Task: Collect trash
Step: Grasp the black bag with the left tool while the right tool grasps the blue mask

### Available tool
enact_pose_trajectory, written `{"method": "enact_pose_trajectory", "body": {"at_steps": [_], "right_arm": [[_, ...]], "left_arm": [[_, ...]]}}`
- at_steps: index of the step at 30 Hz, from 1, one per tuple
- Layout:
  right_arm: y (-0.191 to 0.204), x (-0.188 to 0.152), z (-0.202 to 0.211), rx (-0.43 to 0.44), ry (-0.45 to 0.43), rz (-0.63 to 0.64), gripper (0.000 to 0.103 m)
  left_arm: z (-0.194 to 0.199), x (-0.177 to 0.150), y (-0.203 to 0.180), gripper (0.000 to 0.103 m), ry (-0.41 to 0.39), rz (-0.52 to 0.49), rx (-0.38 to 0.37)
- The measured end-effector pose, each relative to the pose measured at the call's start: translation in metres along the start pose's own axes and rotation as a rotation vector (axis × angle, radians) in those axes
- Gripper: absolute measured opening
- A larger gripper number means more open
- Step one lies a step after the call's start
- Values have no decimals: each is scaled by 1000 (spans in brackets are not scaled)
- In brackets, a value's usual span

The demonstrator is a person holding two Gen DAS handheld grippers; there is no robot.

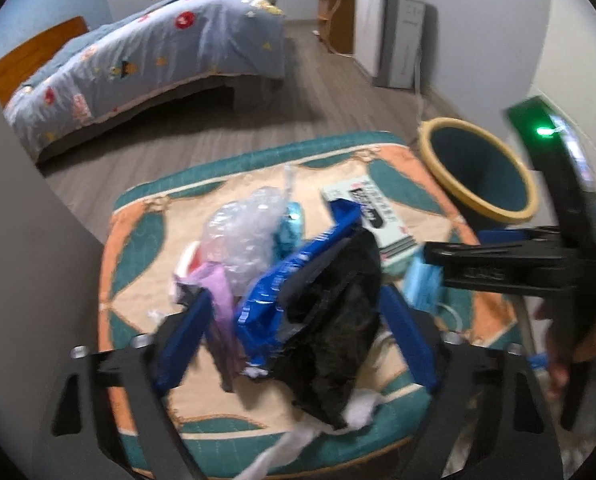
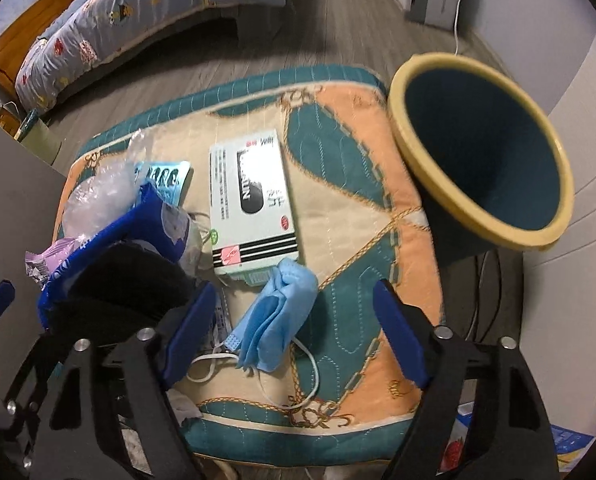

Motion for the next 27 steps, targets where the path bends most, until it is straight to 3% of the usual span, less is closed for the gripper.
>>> {"method": "enact_pose_trajectory", "body": {"at_steps": [2, 6, 7, 8, 9, 10, 13, 16, 27], "right_arm": [[0, -2, -4, 7, 17, -12, 71], [2, -6, -17, 29, 72, -27, 62], [3, -7, -20, 27, 82, -22, 51], [3, -8, -22, 28, 92, -19, 35], [4, -9, -25, 33, 103, -19, 29], [3, -10, -26, 36, 111, -21, 25], [1, -7, -21, 44, 98, -29, 15], [3, 1, -9, 67, 61, -38, 11], [-11, 58, 58, 76, -156, 4, 10]], "left_arm": [[-6, -4, -8, 69, 28, -13, -35], [-27, -12, -17, 53, 100, -77, -23], [-31, -12, -18, 50, 109, -98, -2], [-32, -13, -17, 39, 113, -110, 8], [-33, -13, -18, 24, 118, -123, 12], [-34, -13, -17, 22, 123, -124, 10], [-32, -11, -15, 16, 114, -142, 34], [-25, -1, -11, 13, 86, -145, 47], [17, 58, -2, 8, -77, -87, 37]]}}
Point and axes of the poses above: each gripper's, at about its wrist camera, not at the fingertips, and z roughly against the way its jaws point, y to its left, x to its top, the point moved 8 cm from there along -z, roughly the way its jaws point, and after that the axes turned 4 degrees about -x, right-handed, at the moved point
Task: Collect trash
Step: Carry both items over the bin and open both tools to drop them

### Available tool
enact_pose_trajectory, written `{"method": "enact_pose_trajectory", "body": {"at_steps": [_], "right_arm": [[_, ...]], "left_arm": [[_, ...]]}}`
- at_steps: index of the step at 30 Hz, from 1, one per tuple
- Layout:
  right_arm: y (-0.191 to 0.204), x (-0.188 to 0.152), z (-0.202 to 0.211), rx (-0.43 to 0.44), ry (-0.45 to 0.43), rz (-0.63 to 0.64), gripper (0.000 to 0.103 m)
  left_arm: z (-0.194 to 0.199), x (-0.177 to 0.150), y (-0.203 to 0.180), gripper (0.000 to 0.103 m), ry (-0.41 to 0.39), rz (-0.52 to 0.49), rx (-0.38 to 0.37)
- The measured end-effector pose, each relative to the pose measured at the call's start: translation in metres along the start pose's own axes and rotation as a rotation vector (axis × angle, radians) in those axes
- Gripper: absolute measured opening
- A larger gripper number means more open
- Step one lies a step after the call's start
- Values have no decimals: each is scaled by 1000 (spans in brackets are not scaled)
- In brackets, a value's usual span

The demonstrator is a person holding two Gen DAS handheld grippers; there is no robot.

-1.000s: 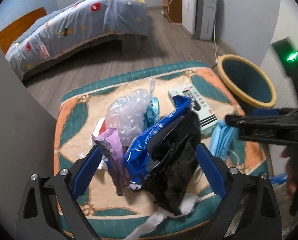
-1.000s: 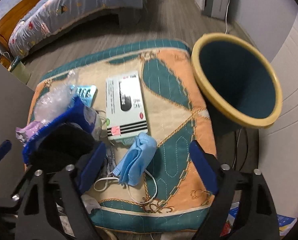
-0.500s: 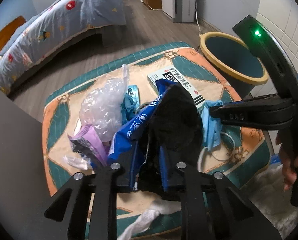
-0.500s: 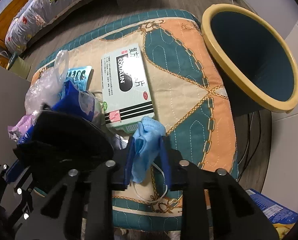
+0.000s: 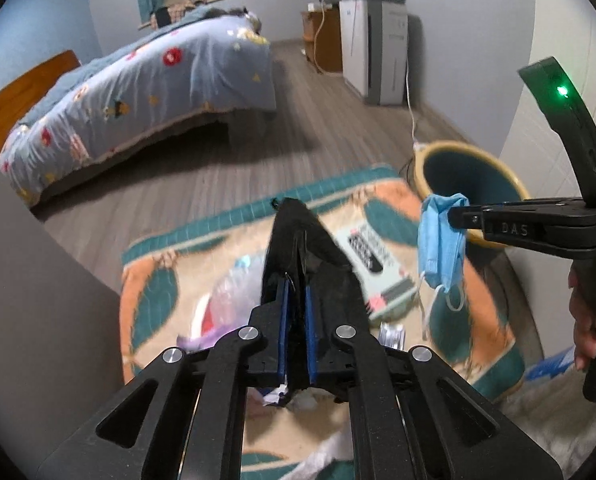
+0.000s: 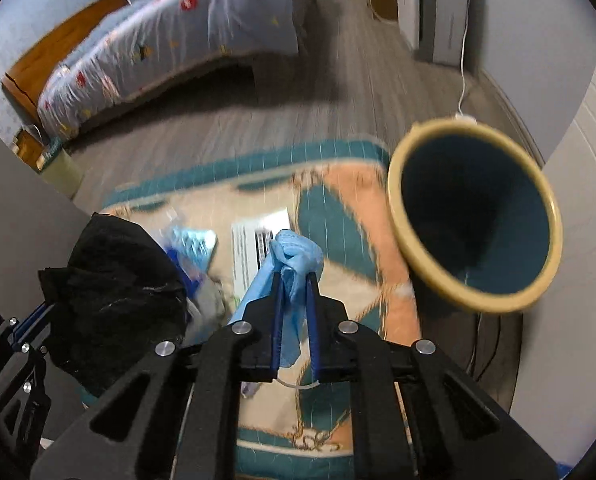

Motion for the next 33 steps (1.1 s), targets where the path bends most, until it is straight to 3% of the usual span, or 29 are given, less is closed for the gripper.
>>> {"method": "enact_pose_trajectory", "body": {"at_steps": [8, 14, 19, 24, 29, 33], "right_arm": [[-27, 44, 11, 16, -74, -15, 10], [-75, 78, 13, -15, -122, -75, 10], [-124, 95, 1, -54, -120, -137, 10], [-175, 96, -8, -171, -108, -161, 10], [-211, 90, -20, -247, -78, -184, 10], [-232, 85, -27, -288, -60, -202, 10]], "left_arm": [[-16, 43, 2, 8, -37, -26, 12], [-33, 72, -16, 8, -52, -58, -22], [-58, 99, -56, 8, -57, -116, -81], [-84, 116, -111, 8, -55, -167, -174], [-114, 119, -172, 8, -35, -227, -259], [-134, 117, -197, 8, -23, -253, -283]]}}
Point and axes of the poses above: each gripper's, at about its wrist camera, not at the fingertips, and z roughly against the way its jaws point, y to its left, x to its top, the point moved 8 cm from there along -z, roughly the way its jaws point, and after that the axes turned 4 degrees about -x, right-handed, at the moved point
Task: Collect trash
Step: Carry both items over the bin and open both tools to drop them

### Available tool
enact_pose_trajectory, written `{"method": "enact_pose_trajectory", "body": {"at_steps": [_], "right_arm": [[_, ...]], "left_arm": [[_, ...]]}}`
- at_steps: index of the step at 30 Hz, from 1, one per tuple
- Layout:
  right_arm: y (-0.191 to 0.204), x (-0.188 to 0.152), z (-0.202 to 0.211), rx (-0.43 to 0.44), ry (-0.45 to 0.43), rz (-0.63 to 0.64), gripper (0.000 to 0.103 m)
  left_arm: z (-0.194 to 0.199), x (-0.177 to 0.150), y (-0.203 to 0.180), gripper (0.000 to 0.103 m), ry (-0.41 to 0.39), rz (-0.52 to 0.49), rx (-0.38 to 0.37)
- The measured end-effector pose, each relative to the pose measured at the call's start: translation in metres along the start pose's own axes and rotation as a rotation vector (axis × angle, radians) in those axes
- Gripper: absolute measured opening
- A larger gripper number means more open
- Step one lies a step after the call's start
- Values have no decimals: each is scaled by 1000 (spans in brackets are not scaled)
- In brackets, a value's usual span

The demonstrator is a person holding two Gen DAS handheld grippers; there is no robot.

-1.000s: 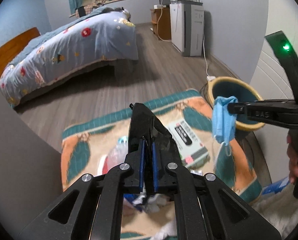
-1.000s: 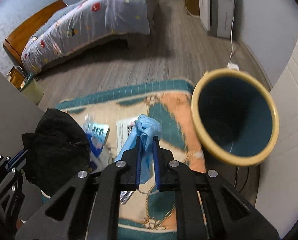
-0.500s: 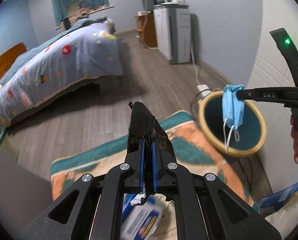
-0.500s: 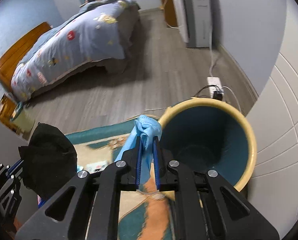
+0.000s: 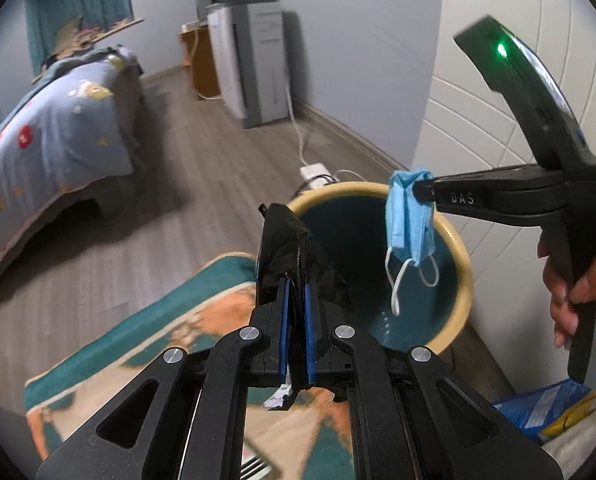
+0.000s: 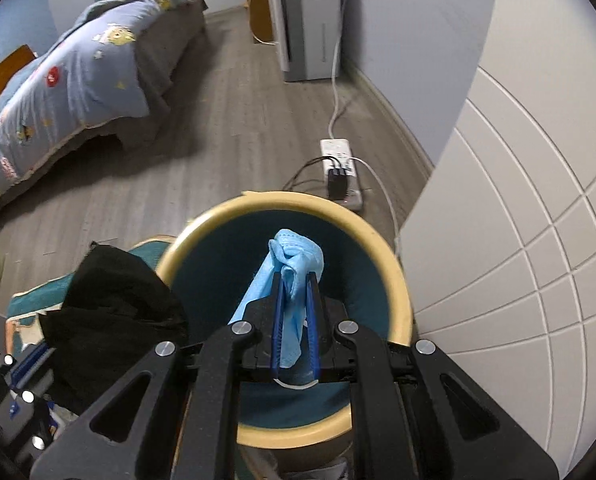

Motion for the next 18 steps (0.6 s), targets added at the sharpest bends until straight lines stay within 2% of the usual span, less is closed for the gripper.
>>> {"method": "enact_pose_trajectory", "body": {"at_steps": [7, 9, 11, 12, 15, 16, 17, 18], "right_arm": [[-10, -2, -6, -28, 9, -9, 12], [-8, -1, -6, -29, 7, -12, 18], [-9, -1, -3, -40, -5, -12, 28], [-10, -1, -2, -40, -8, -17, 29], [-11, -1, -1, -38, -9, -29, 41], [-11, -2, 0, -38, -11, -30, 54], [-11, -1, 1, -42, -19, -31, 68], [-10, 2, 5, -46, -36, -31, 72]], "left_arm": [[-35, -5, -5, 11, 21, 12, -13], [-37, -8, -1, 27, 25, 25, -7], [-32, -14, 3, 38, 22, 37, -13], [-30, -13, 5, 44, 16, 41, -7], [-25, -12, 10, 57, 5, 57, 2], [-24, -12, 11, 59, 3, 63, -2], [-22, -12, 12, 66, 0, 66, -1], [-19, -12, 14, 75, -9, 66, 10]]}}
Point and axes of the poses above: each gripper's, at about its wrist camera, not at the fingertips, and z roughly against the way its jaws point, y to its left, x to its top, the point moved 8 cm from there along -z, roughly the way its jaws point, and after that the axes turned 4 degrees about -x, right-handed, at the moved point
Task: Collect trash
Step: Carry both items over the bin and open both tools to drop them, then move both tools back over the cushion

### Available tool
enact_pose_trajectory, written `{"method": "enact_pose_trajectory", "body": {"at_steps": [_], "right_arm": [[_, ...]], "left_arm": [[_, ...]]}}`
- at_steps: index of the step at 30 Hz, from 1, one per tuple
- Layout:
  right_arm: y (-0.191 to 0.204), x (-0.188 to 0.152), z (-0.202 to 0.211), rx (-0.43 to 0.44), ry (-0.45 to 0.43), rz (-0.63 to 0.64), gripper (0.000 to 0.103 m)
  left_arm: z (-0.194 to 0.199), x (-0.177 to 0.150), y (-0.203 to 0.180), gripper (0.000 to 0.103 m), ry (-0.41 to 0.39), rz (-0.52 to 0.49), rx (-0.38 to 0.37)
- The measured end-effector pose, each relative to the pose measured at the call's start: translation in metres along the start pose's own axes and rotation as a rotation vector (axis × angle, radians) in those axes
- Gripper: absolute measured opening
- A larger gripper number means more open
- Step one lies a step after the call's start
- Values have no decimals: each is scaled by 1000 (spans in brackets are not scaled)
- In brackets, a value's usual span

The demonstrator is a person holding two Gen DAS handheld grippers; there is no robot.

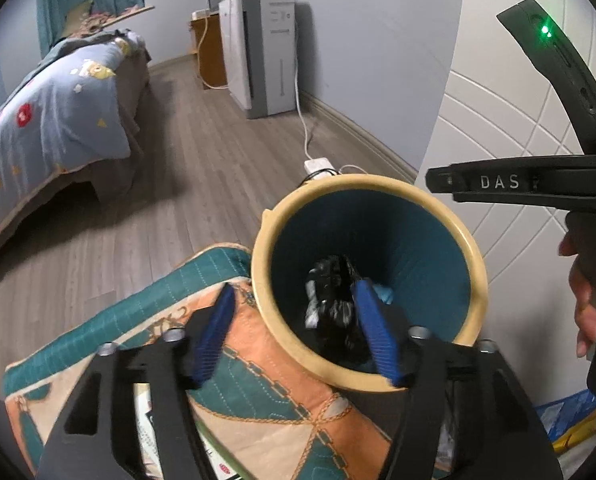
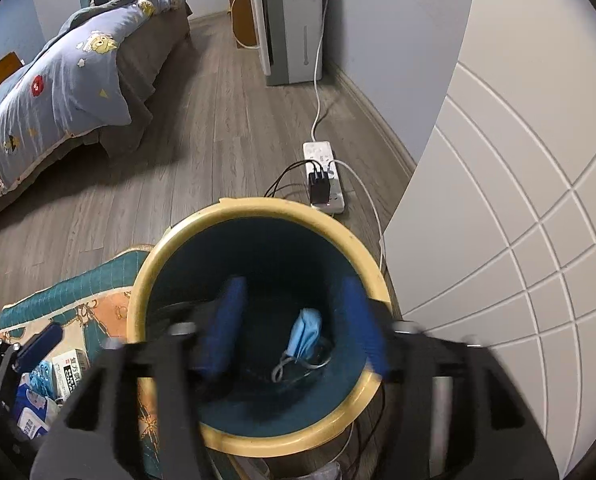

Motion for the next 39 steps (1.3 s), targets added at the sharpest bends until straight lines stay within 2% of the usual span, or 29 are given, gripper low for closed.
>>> {"method": "enact_pose_trajectory", "body": {"at_steps": [3, 5, 7, 14, 18, 22, 26, 31, 34, 39], "right_arm": [[0, 2, 5, 4, -16, -9, 85], [1, 3, 8, 15, -19, -21, 94], [3, 5, 10, 12, -21, -23, 97], [35, 5, 28, 42, -33, 10, 97], [64, 5, 46, 62, -59, 56, 97], [91, 2, 61, 92, -63, 84, 97], [117, -4, 69, 111, -61, 121, 97], [150, -21, 75, 158, -29, 150, 97], [172, -34, 76, 185, -12, 193, 97], [201, -59, 74, 180, 19, 283, 97]], "left_arm": [[7, 0, 3, 94, -21, 2, 28], [11, 0, 7, 95, -22, 9, 47], [15, -2, 15, 96, -11, 28, 75], [49, -10, 48, 97, -18, 101, 114], [88, -16, 79, 98, -42, 149, 150], [130, -26, 115, 98, -60, 153, 239], [170, -47, 150, 98, -64, 192, 301], [209, -86, 191, 98, -71, 299, 359], [222, -112, 203, 98, -80, 368, 363], [228, -146, 223, 98, -67, 398, 396]]}}
Point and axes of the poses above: each gripper's, at about its wrist camera, not at the fingertips, and z roughly against the way its jaws point, y to its left, x to its top, the point moved 8 cm from there along -z, roughly the way its jaws point, and after that the axes turned 4 degrees about -x, right-handed, at the moved point
